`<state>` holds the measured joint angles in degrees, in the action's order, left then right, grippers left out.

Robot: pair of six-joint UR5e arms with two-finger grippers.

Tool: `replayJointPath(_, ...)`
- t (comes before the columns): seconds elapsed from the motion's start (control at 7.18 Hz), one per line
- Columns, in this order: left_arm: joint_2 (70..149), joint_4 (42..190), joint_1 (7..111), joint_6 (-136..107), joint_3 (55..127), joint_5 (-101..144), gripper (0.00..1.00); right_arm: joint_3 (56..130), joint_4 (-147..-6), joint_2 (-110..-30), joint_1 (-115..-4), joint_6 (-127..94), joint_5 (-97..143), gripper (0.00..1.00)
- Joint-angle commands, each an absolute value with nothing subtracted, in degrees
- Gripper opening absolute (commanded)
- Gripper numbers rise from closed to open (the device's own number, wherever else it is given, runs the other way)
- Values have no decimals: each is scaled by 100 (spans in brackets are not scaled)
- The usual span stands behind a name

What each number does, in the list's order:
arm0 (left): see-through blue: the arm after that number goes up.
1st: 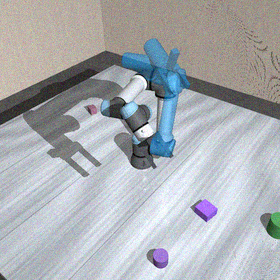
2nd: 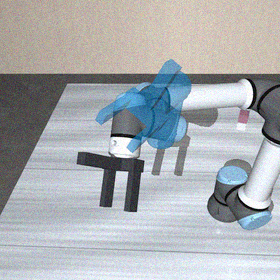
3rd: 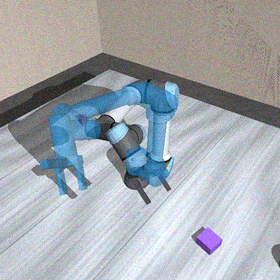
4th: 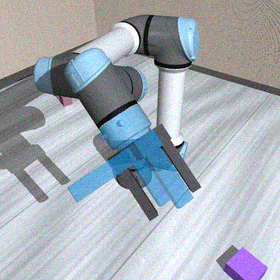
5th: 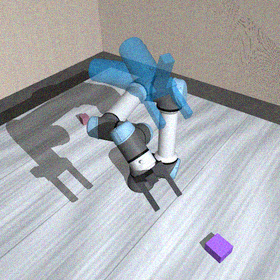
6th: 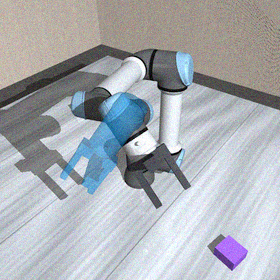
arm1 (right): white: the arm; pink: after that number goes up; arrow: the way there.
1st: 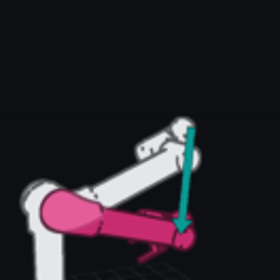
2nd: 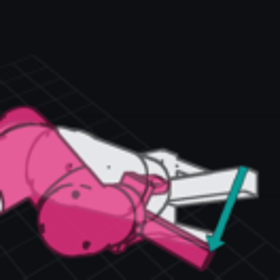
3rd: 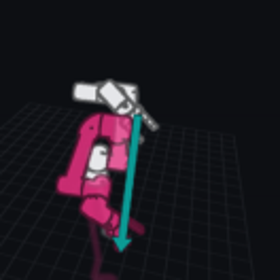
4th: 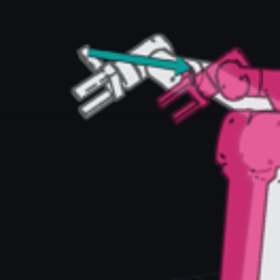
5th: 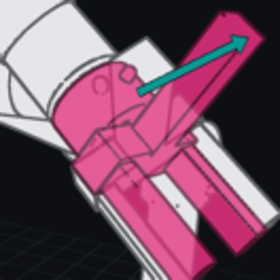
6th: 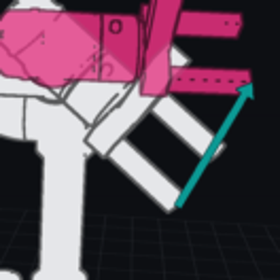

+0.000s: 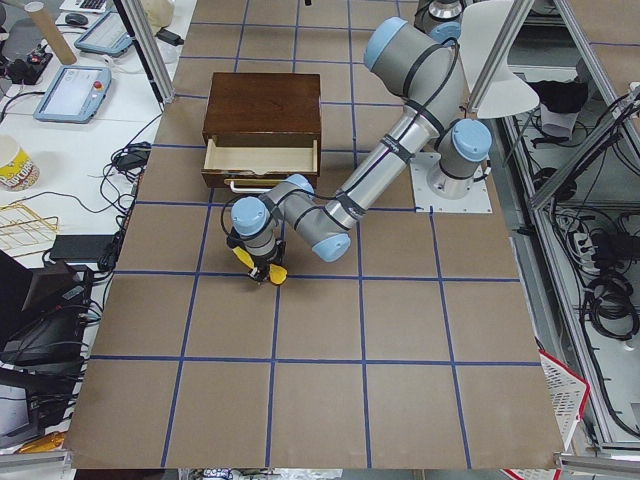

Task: Open drawer and put corn inside
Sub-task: 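Lower the left gripper over the yellow corn cob and grasp it, then lift the corn and carry it over the open drawer with the left gripper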

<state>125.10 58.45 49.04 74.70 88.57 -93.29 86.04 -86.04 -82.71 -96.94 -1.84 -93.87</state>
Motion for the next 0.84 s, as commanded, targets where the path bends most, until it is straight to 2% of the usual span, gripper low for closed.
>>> replayJointPath(0.0, 12376, 5941, 4930, 7392, 8763, -9308, 0, 8604, -8604, -8271, -9694, -185, -9387, 100)
replayJointPath(0.7, 11630, 7557, 5193, 6069, 7779, -9149, 0, 8604, -8604, -8271, -9694, -185, -9387, 100)
